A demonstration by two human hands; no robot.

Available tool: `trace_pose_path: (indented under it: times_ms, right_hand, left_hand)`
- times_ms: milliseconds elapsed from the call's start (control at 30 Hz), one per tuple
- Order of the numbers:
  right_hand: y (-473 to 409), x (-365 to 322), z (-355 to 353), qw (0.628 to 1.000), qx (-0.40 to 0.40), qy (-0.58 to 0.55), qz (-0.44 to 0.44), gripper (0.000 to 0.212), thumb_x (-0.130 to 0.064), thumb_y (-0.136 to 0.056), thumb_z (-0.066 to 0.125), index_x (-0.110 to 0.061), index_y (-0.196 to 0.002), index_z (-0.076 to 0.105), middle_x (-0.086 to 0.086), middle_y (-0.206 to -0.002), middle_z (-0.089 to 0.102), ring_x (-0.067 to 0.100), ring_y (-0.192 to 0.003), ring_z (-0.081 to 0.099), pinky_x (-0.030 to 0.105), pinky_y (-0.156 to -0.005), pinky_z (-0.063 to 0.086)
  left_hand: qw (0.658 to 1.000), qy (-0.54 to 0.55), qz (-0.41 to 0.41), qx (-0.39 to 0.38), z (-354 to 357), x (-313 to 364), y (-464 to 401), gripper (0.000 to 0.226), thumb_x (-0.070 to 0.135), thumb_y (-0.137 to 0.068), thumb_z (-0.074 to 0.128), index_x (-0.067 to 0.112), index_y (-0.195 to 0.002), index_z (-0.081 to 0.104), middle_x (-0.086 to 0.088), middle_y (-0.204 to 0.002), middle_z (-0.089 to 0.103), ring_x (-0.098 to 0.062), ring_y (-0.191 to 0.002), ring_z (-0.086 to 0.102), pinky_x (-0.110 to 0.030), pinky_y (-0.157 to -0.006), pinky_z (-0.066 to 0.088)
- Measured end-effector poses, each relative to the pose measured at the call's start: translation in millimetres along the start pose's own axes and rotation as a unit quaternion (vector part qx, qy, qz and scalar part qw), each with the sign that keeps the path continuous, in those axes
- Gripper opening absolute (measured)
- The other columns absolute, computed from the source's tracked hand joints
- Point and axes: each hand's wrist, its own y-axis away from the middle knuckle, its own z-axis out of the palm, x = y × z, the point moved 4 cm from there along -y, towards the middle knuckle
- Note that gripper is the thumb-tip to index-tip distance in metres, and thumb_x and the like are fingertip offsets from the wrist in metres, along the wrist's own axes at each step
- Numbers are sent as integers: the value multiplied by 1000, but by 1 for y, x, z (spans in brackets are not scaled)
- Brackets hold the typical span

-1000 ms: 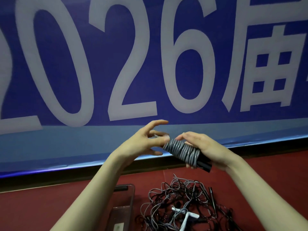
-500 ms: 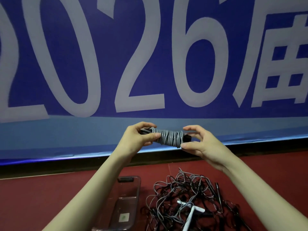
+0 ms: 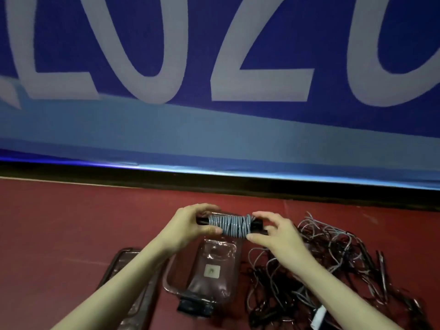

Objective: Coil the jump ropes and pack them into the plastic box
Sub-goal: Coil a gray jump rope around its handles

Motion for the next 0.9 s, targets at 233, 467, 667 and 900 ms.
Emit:
trace_pose_path:
  times_ms: [233,467,667,900]
  right_hand:
    - [-7,81,69,989,-59,138,4,47,-10,-67,85,-26,-105,63,-11,-103,53,0,-90,56,17,-80,44]
    - [-6,120,101,932,-83,348,-57,44,-37,-81,73,-29,-121,56,-17,-111,51,10,-111,43,24,-93,19]
    - [1,135,96,932,-40,351,-84,39,-25,-80,67,-27,-118,59,-9,-134,40,14,-127,29,28,-101,20]
    - [12,148,92,980,-11,198,13,68,-20,-91,65,-18,-150,31,-24,-147,16,-1,-138,22,40,-117,30]
  left_hand:
    - [975,-170,-33,-141,39,-101,4,60,26,-77,80,19,-133,58,-4,-110,55,-17,-103,56,-15,-89,38]
    - [913,-337,-22,-230,73,-153,-4,48,35,-80,69,22,-123,54,-6,-115,67,-31,-109,59,-39,-87,46]
    - [848,-404,-9,-344,105,-170,-5,43,27,-89,58,29,-132,53,-12,-121,62,-36,-112,58,-39,-89,46]
    - [828,-360,-82,-422,133,-194,-15,34,20,-86,69,11,-118,63,-11,-113,65,-31,-101,64,-40,-83,54]
